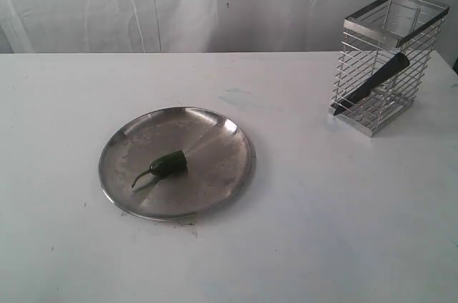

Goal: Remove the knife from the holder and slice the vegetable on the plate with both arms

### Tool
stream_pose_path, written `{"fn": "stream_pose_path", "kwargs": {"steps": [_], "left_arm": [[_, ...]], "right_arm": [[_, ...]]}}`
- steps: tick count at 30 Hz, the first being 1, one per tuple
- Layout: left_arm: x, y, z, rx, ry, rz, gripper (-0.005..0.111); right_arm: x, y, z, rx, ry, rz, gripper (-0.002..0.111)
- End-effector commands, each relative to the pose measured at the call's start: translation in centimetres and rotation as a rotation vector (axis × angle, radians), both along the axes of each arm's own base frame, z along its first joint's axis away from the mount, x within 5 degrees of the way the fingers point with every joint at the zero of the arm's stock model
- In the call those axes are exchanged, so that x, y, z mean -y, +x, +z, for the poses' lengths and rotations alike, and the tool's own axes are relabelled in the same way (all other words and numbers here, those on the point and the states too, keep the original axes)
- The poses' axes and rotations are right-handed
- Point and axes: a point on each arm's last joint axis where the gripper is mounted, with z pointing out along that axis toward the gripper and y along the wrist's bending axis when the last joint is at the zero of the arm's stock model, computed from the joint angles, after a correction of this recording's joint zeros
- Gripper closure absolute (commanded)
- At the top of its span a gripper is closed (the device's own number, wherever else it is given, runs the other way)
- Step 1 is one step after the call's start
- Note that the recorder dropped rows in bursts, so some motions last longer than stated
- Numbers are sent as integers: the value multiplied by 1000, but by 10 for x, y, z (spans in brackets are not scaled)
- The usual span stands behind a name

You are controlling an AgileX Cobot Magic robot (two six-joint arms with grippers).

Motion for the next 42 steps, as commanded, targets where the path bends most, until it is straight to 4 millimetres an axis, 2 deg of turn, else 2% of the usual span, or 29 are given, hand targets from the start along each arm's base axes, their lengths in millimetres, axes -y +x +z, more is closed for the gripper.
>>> {"fn": "stream_pose_path", "kwargs": {"steps": [1, 7, 8, 10, 13, 15, 17, 20, 23, 24, 26, 28, 29, 31, 32, 34, 37, 40, 42], "left_arm": [[0, 0, -1, 0, -6, 3, 107], [0, 0, -1, 0, -6, 3, 107], [0, 0, -1, 0, -6, 3, 107], [0, 0, -1, 0, -6, 3, 107], [0, 0, -1, 0, -6, 3, 107], [0, 0, -1, 0, -6, 3, 107], [0, 0, -1, 0, -6, 3, 107], [0, 0, -1, 0, -6, 3, 107], [0, 0, -1, 0, -6, 3, 107], [0, 0, -1, 0, -6, 3, 107], [0, 0, -1, 0, -6, 3, 107], [0, 0, -1, 0, -6, 3, 107], [0, 0, -1, 0, -6, 3, 107], [0, 0, -1, 0, -6, 3, 107], [0, 0, -1, 0, -6, 3, 107], [0, 0, -1, 0, -6, 3, 107], [0, 0, -1, 1, -6, 1, 107], [0, 0, -1, 1, -6, 1, 107], [0, 0, -1, 1, -6, 1, 107]], "right_arm": [[1, 1, 6, 47, -125, 15, 108], [0, 2, 10, 94, -120, 20, 108], [-1, 2, 13, 140, -65, 21, 108], [-4, 3, 25, 309, 245, 11, 108], [-3, 2, 34, 461, 674, -16, 108], [-3, 2, 34, 473, 773, -24, 108], [-1, 2, 38, 518, 797, -23, 108], [5, -4, 53, 738, 931, -13, 108], [15, -24, 83, 1160, 1119, 107, 108], [17, -38, 100, 1337, 1139, 188, 108], [17, -66, 138, 1593, 1068, 319, 108], [6, -86, 179, 1651, 843, 380, 108], [-2, -89, 198, 1605, 657, 370, 108], [-17, -81, 224, 1388, 205, 266, 108], [-22, -72, 233, 1236, -43, 210, 108], [-20, -46, 237, 965, -284, 134, 108], [-2, 11, 217, 560, -330, 30, 108], [19, 72, 173, 65, -317, -55, 108], [26, 101, 145, -154, -247, -84, 108]]}}
